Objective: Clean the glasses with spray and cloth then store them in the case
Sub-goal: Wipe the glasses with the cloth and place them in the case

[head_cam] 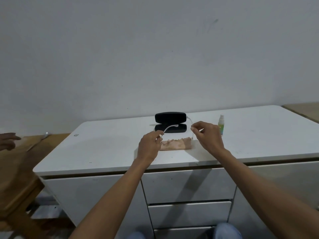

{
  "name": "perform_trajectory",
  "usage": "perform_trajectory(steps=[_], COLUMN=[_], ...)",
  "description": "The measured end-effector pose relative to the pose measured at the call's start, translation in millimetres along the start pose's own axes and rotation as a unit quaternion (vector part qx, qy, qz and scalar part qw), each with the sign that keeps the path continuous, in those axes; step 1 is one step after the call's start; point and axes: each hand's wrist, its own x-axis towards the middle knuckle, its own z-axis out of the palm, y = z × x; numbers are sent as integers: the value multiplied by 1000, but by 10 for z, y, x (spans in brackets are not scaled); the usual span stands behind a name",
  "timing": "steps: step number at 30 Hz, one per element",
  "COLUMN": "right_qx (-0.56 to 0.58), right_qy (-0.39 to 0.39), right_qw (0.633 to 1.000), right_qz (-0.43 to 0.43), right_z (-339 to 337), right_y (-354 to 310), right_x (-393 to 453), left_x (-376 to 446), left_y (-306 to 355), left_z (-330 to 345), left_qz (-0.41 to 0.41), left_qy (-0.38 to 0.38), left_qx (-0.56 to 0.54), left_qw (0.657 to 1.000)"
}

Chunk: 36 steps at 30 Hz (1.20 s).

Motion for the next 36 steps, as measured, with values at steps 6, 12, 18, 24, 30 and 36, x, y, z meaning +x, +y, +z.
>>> perform_trajectory(steps=[6, 12, 18, 24, 30, 36], right_qx=[-7, -36, -168, -198, -146, -168], right_qy=[-33, -86, -188, -226, -225, -265], right_qw=[999, 994, 959, 946, 958, 946], right_qz=[-13, -49, -132, -121, -99, -81], right_z=[10, 38, 186, 260, 135, 71], right_y=[9, -87, -225, -237, -200, -191], right_x=[47, 116, 158, 141, 87, 64], left_x=[59, 145, 212, 225, 144, 110], left_y=[-92, -202, -285, -302, -139, -98], left_z=[28, 1, -45, -82, -189, -210], left_qz=[90, 14, -102, -122, 1, 58], left_qy=[-123, -135, -131, -122, -75, -131], left_qx=[101, -39, -198, -237, -117, 34], left_qw=[983, 990, 966, 956, 990, 989])
